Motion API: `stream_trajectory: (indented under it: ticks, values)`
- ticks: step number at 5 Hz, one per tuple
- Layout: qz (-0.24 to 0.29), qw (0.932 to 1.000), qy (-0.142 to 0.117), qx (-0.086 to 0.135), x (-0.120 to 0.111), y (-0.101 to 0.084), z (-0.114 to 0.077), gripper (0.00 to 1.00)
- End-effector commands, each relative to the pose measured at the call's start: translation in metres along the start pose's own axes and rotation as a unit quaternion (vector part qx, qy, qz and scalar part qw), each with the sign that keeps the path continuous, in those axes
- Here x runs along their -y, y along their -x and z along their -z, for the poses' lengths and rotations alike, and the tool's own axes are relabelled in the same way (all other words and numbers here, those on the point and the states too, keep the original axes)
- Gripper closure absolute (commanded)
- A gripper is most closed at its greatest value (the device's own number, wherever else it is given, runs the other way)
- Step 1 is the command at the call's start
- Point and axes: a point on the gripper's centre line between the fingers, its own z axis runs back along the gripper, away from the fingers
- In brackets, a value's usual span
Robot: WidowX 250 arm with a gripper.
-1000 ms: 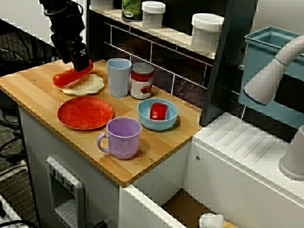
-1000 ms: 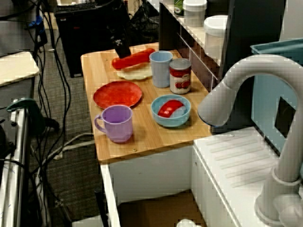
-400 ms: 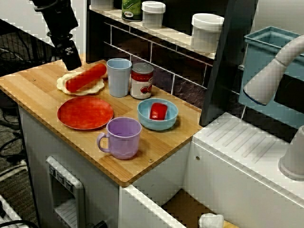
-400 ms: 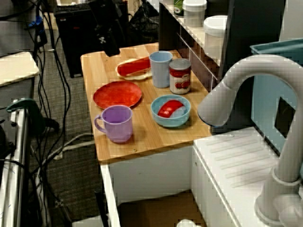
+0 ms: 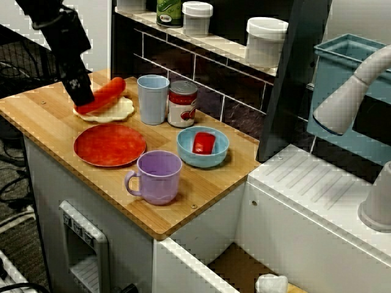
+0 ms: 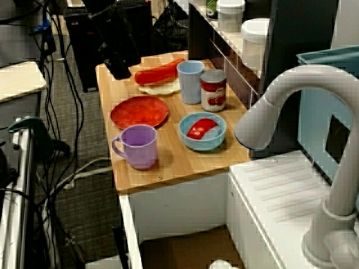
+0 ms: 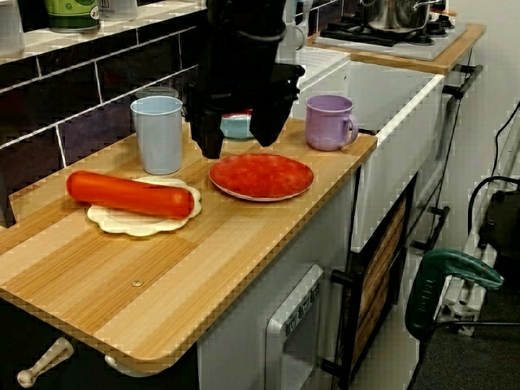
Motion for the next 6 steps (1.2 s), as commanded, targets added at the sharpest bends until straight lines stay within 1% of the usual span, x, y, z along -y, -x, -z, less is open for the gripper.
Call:
stream_trajectory:
  ticks: [1, 2, 3, 4, 5, 6]
  values:
    - [-0.133, 0.9885, -0.072, 0.002, -0.034, -0.028, 0.005, 0.00]
    - [-0.173, 0.9821, -0.075, 0.001, -0.044, -0.045, 0.002, 0.00]
    - [-0.185, 0.9799, -0.073, -0.007, -0.049, -0.052, 0.004, 0.00]
    - [-0.205, 0.9761, -0.065, -0.029, -0.049, -0.058, -0.001, 0.00]
    - [-0.227, 0.9719, -0.055, -0.028, -0.047, -0.065, -0.014, 0.00]
    - [-0.243, 0.9680, -0.051, -0.036, -0.049, -0.073, -0.023, 0.00]
